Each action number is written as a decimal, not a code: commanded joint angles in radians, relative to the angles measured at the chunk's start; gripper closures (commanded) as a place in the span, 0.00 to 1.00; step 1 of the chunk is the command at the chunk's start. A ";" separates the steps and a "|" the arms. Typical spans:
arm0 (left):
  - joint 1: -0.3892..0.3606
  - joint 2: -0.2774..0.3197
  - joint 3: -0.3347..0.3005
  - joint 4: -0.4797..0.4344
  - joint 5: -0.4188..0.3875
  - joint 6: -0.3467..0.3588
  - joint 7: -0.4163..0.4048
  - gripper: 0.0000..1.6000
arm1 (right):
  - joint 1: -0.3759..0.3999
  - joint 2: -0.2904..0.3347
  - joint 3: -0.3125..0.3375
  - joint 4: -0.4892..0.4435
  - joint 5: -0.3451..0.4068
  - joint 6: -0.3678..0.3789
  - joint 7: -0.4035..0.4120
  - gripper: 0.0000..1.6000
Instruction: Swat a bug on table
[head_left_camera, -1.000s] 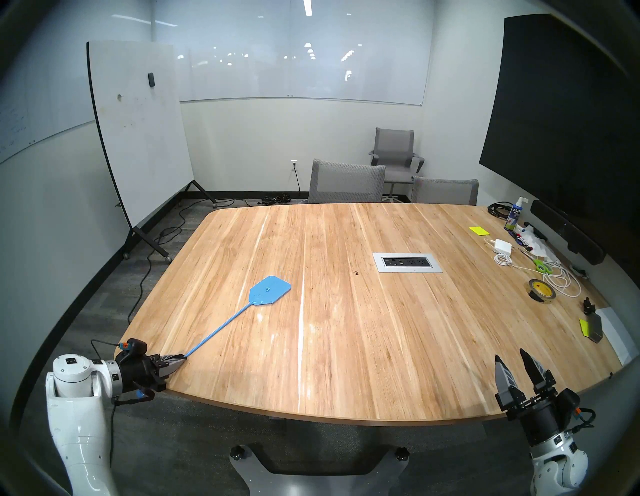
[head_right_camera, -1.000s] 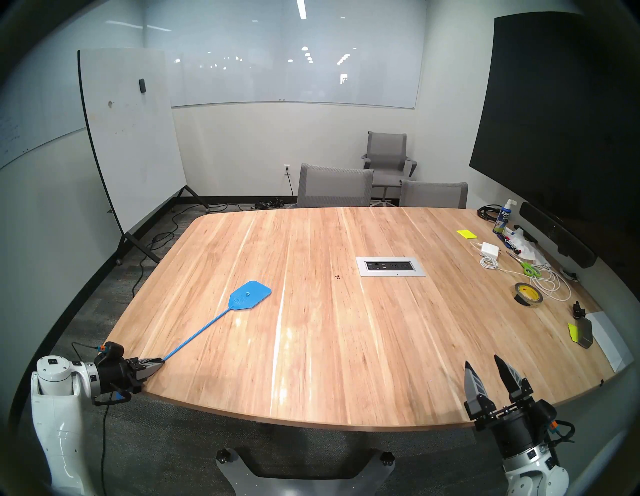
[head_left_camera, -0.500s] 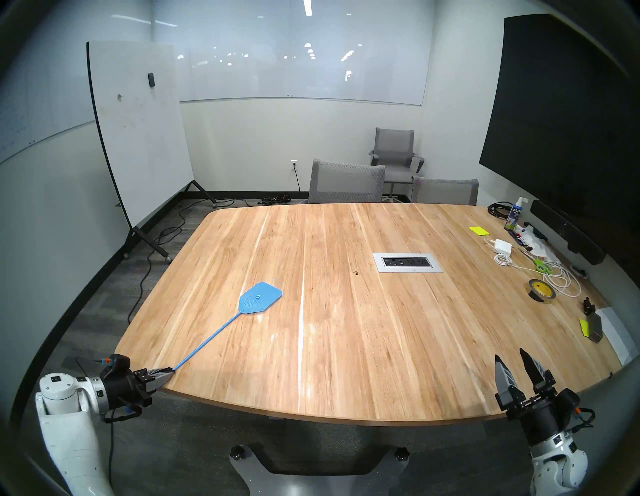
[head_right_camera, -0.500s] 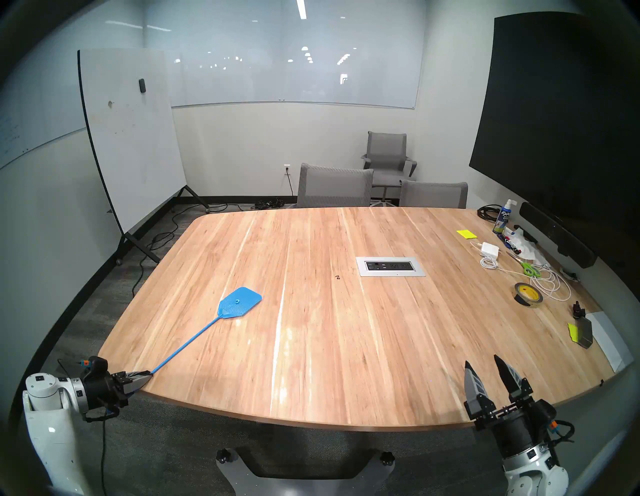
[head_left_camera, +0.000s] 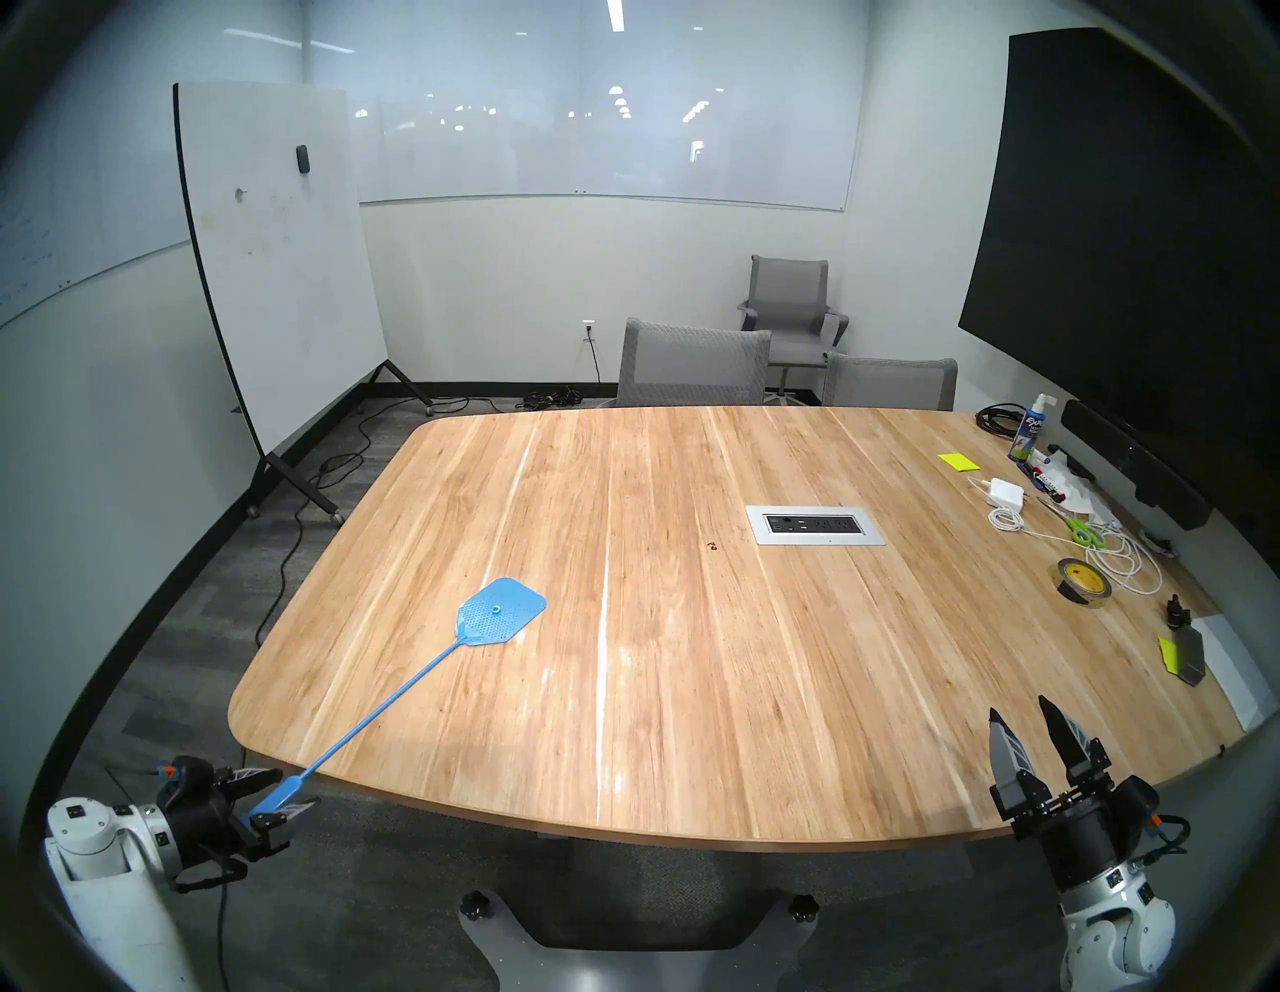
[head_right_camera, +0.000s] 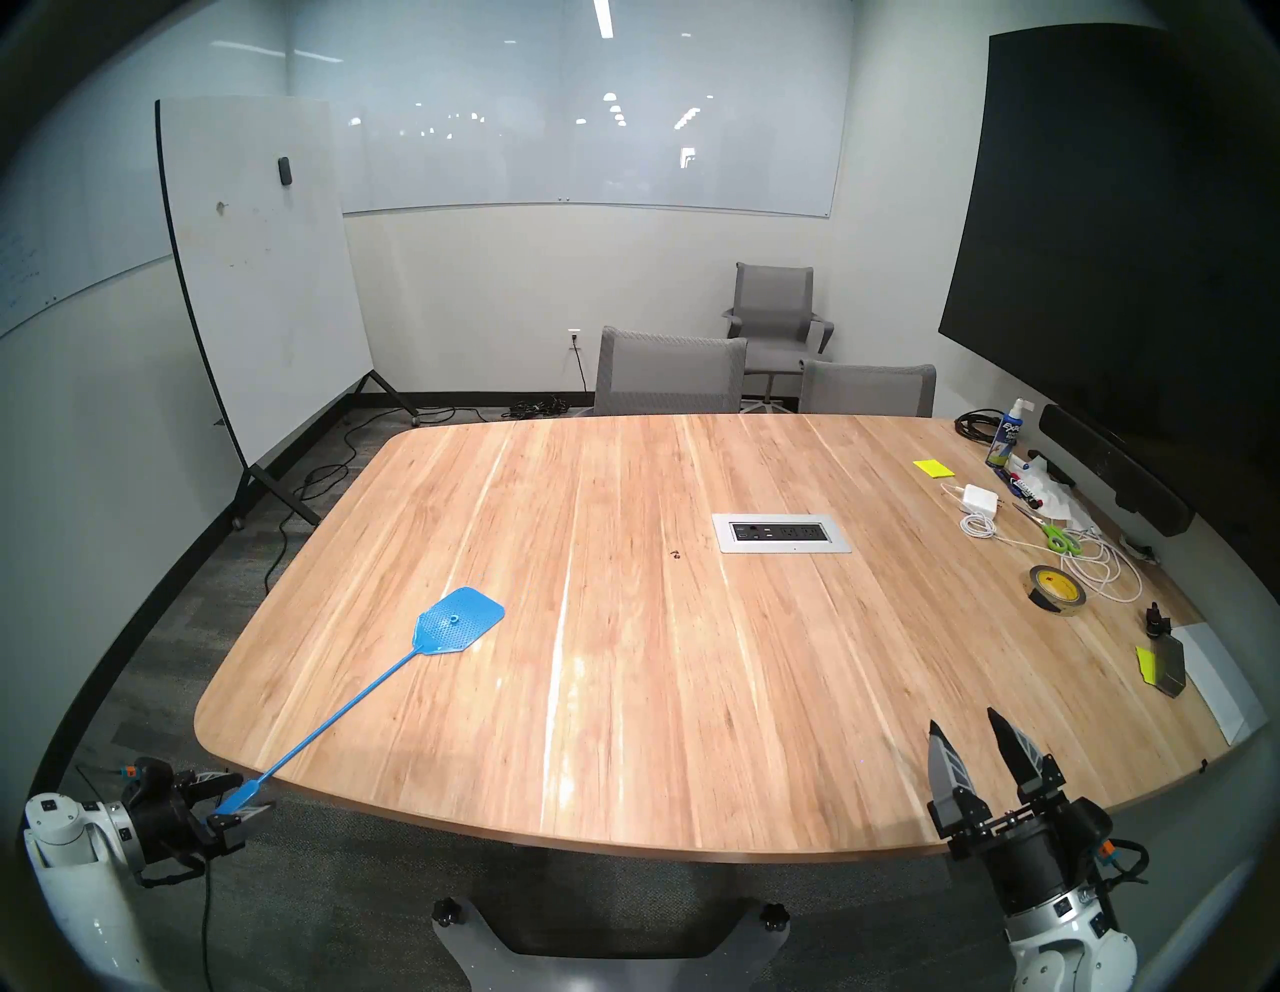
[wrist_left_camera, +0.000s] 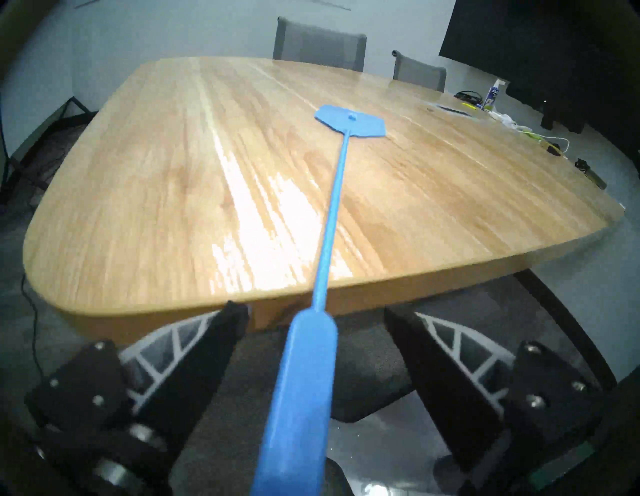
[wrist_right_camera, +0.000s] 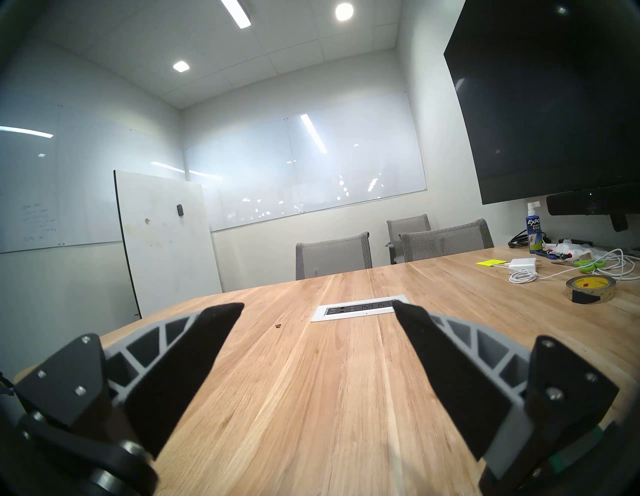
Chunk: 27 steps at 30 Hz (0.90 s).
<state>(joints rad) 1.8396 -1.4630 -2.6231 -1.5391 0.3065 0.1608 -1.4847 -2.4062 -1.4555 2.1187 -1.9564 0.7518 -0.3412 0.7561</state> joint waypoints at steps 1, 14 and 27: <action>0.108 -0.080 -0.087 -0.106 0.019 -0.062 0.001 0.00 | 0.001 0.001 0.000 -0.018 0.001 -0.003 0.004 0.00; 0.272 -0.237 -0.177 -0.303 -0.027 -0.226 0.001 0.00 | -0.002 -0.002 0.002 -0.025 0.001 -0.002 0.010 0.00; 0.387 -0.380 -0.195 -0.473 -0.137 -0.390 0.001 0.00 | -0.009 -0.008 0.006 -0.038 0.000 0.002 0.009 0.00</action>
<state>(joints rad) 2.1402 -1.7565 -2.8085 -1.9170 0.2288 -0.1675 -1.4853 -2.4085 -1.4597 2.1249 -1.9681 0.7518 -0.3408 0.7669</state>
